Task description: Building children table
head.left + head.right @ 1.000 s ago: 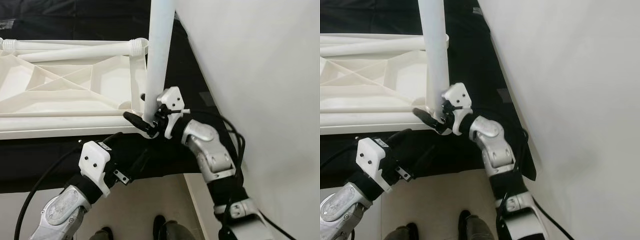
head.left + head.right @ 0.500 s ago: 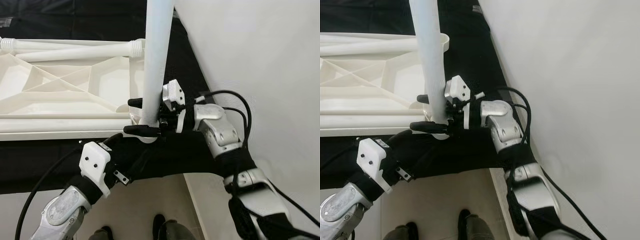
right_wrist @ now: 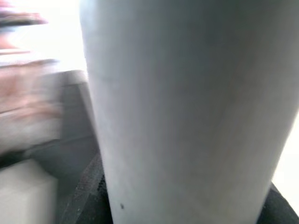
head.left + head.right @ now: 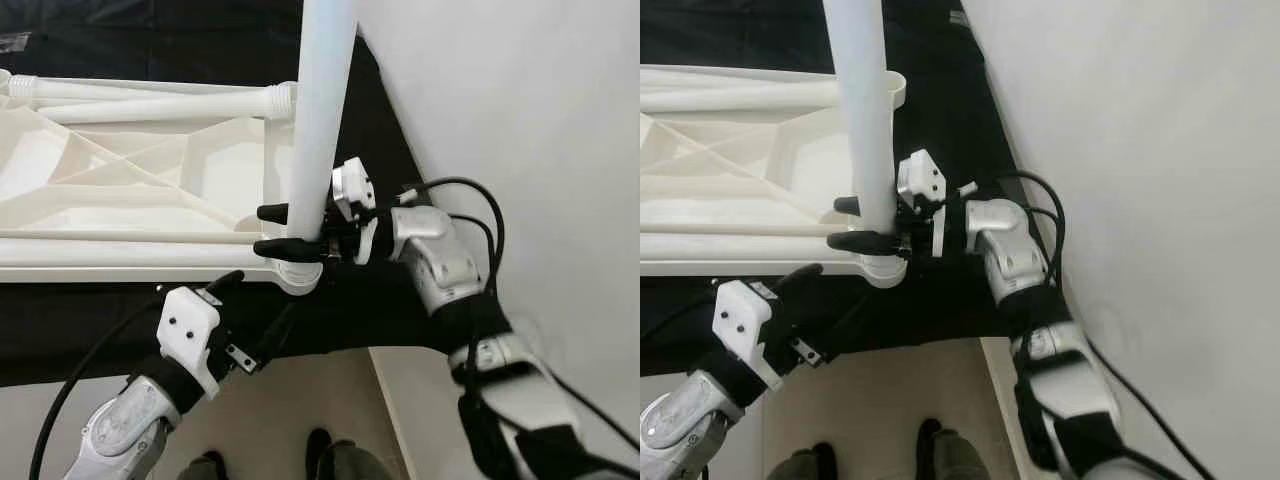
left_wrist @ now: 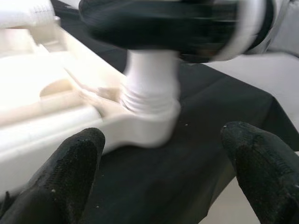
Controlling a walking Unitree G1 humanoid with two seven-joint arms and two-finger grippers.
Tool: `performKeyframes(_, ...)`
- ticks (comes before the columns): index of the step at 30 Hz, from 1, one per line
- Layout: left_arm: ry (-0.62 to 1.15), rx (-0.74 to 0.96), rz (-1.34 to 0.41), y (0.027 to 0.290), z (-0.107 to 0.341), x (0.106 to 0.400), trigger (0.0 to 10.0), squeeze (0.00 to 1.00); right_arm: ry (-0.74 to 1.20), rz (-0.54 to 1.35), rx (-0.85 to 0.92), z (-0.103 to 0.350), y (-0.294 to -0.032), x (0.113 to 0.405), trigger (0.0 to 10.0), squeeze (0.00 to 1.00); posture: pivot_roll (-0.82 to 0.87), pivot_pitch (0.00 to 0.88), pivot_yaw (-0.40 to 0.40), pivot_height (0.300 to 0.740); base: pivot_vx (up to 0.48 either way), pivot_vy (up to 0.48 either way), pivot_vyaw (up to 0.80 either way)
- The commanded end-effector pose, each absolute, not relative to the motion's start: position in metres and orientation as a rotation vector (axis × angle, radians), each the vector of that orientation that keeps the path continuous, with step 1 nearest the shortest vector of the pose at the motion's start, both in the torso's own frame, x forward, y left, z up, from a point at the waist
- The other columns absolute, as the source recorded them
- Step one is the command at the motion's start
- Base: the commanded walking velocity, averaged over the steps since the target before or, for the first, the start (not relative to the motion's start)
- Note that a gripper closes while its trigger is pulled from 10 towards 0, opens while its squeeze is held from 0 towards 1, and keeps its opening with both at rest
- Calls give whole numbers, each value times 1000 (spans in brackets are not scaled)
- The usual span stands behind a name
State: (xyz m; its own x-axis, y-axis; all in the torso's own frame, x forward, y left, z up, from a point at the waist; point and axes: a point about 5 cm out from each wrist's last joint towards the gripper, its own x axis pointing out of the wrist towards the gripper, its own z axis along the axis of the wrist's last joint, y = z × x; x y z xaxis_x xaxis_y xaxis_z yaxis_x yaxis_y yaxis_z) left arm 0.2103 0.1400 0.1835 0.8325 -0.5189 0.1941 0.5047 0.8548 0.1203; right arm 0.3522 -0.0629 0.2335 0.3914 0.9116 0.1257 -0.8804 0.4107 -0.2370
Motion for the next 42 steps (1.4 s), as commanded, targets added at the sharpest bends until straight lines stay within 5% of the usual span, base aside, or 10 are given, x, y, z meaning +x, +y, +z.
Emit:
performKeyframes(1,-211,59,-561,138,182,207,10000,0,-33,725,-93,187,-75,353,0,0,105,324,-123,740,0,0,0)
performKeyframes(5,-210,61,-563,139,183,207,10000,0,29,540,-80,170,-71,336,0,0,108,321,-109,740,0,0,0)
performKeyframes(13,-216,59,-583,136,184,210,10000,0,-21,617,-52,179,-43,335,0,0,111,301,-100,740,0,0,0)
performKeyframes(14,-217,66,-576,138,184,211,10000,0,-22,602,-62,182,-44,339,10000,0,116,295,-105,740,0,0,0)
performKeyframes(23,-222,67,-574,138,186,212,10000,0,-46,527,-97,205,-51,355,10000,0,123,294,-101,740,0,0,0)
performKeyframes(24,-221,67,-575,137,186,212,10000,0,-63,584,-85,208,-49,354,10000,1000,128,295,-105,740,0,0,0)
performKeyframes(30,-221,69,-564,139,186,211,10000,0,-139,853,-115,221,-43,352,10000,1000,131,296,-109,740,0,0,0)
performKeyframes(31,-221,70,-564,139,186,211,10000,0,-150,914,-112,225,-45,352,10000,114,129,295,-112,740,0,0,0)
performKeyframes(33,-222,69,-564,139,186,211,10000,0,-162,989,-121,229,-49,353,10000,0,129,295,-112,740,0,0,0)
performKeyframes(42,-220,66,-566,139,186,209,10000,0,-234,1311,-216,254,-71,354,10000,0,137,300,-112,740,0,0,0)
